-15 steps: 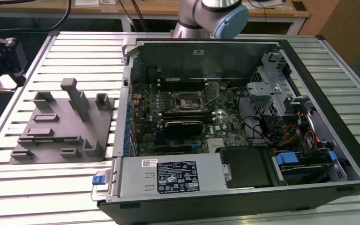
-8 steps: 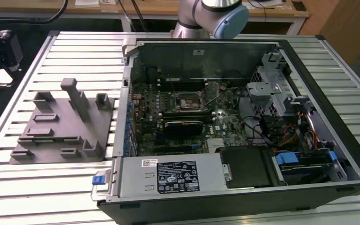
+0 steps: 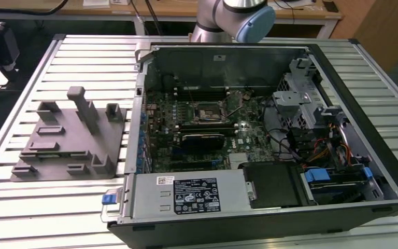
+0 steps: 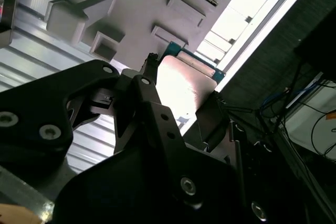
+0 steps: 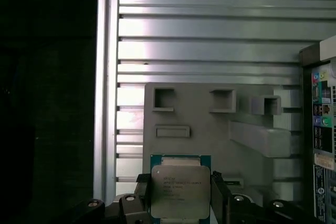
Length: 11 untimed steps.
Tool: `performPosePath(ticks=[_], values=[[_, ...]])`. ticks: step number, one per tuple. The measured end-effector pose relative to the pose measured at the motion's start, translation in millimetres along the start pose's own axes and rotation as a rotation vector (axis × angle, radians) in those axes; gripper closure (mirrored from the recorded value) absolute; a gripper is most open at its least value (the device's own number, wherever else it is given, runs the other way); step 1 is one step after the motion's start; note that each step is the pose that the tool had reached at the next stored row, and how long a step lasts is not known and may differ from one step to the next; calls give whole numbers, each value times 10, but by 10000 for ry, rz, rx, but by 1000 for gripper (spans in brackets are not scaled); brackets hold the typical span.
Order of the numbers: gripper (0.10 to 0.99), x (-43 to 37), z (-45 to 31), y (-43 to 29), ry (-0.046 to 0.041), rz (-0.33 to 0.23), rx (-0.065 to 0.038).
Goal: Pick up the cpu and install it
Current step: 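Pick up the cpu and move it towards the insertion slot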
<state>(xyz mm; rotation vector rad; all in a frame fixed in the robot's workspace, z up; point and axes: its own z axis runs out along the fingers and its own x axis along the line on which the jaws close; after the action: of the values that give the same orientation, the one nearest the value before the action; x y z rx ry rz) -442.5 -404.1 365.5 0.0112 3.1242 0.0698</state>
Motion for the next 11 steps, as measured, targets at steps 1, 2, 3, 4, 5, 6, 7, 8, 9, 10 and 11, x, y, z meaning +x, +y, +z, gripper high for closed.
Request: performPosePath(ticks=[1,2,3,4,5,6,7,8,9,10,11], values=[[541,0,-20,1,1,1,0],[541,0,-39,2,1,0,0],[541,-1,-58,3,0,0,0],[541,-1,-75,4,1,1,0],[541,-1,-90,4,1,0,0],[541,-1,-105,5,0,0,0],[541,-2,-122,6,0,0,0],[541,-2,-138,7,1,0,0],[541,-2,-152,7,0,0,0],[541,-3,-165,8,1,0,0],[541,-2,-173,8,0,1,0]])
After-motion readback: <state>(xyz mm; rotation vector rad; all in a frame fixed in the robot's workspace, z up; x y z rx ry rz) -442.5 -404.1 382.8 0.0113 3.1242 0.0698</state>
